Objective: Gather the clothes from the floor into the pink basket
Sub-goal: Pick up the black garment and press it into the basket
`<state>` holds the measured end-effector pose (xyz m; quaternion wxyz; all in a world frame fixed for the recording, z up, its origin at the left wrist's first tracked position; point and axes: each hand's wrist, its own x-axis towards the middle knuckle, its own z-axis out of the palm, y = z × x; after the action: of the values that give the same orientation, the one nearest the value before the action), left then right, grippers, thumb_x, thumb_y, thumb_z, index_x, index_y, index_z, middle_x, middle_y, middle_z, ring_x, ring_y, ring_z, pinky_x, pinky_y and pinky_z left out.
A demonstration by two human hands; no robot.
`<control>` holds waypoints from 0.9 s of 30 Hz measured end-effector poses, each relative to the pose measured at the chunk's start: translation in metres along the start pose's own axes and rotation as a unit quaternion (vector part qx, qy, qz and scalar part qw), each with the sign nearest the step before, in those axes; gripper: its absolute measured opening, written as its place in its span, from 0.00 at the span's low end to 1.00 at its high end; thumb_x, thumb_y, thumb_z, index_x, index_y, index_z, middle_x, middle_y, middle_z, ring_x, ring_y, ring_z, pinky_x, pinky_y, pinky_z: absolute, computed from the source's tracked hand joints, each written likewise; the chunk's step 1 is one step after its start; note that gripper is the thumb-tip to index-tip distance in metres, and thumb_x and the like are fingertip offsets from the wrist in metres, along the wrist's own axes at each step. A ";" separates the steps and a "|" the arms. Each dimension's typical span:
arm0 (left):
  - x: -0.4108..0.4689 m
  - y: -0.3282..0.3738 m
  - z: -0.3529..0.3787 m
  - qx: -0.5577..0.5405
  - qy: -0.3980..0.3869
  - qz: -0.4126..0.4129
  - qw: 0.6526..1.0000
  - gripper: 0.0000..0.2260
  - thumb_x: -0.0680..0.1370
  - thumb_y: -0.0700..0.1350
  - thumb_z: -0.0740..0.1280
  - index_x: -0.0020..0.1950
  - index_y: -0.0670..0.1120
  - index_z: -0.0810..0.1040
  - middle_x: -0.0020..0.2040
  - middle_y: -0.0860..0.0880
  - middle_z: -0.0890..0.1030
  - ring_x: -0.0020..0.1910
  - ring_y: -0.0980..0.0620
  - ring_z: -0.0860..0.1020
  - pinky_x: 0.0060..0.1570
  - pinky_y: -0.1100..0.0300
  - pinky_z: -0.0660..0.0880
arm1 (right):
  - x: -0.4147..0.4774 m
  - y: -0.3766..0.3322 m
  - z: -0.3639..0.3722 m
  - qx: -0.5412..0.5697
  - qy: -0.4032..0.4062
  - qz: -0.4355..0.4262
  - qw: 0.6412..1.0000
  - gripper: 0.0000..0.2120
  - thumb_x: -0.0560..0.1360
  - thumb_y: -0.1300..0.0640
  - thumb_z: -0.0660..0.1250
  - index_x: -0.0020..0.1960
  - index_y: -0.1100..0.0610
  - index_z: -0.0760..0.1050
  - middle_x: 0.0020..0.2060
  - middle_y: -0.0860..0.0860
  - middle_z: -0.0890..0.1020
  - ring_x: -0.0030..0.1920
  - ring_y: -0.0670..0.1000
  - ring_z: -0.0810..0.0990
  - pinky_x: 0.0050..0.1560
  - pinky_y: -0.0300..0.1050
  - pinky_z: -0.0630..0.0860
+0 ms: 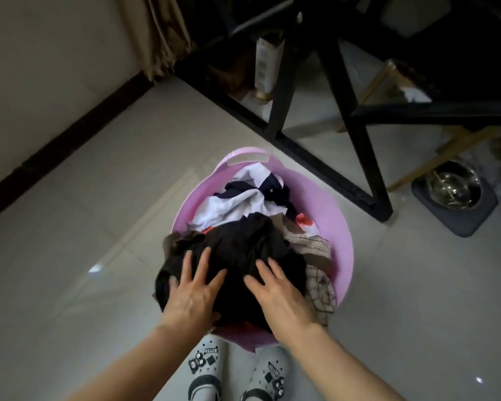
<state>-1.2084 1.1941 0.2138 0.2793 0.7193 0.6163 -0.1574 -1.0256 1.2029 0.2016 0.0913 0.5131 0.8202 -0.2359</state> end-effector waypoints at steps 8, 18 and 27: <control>0.088 -0.003 0.080 0.026 -0.083 -0.083 0.993 0.43 0.78 0.45 0.64 0.70 0.69 0.30 0.71 0.45 0.22 0.71 0.27 0.35 0.64 0.31 0.63 | 0.063 0.045 0.065 -0.160 -0.068 0.015 0.985 0.39 0.74 0.59 0.65 0.76 0.39 0.48 0.76 0.52 0.34 0.72 0.68 0.31 0.63 0.80 0.41; 0.171 0.004 0.079 0.045 -0.063 -0.035 0.996 0.49 0.74 0.31 0.61 0.70 0.68 0.29 0.73 0.44 0.26 0.72 0.28 0.36 0.56 0.40 0.75 | 0.110 0.089 0.068 -0.165 -0.097 0.107 0.976 0.39 0.78 0.61 0.61 0.76 0.39 0.41 0.75 0.52 0.31 0.73 0.67 0.32 0.65 0.78 0.50; 0.130 0.028 0.040 0.074 -0.081 -0.027 0.994 0.50 0.73 0.49 0.72 0.70 0.67 0.30 0.73 0.48 0.24 0.73 0.33 0.34 0.64 0.28 0.58 | 0.058 0.071 0.026 -0.044 -0.076 0.129 0.988 0.43 0.75 0.62 0.65 0.77 0.41 0.42 0.76 0.51 0.31 0.74 0.65 0.31 0.68 0.75 0.45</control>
<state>-1.1518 1.2719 0.1138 0.2701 0.7060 0.5972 -0.2681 -0.9918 1.2627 0.1357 0.2056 0.5910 0.7472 -0.2240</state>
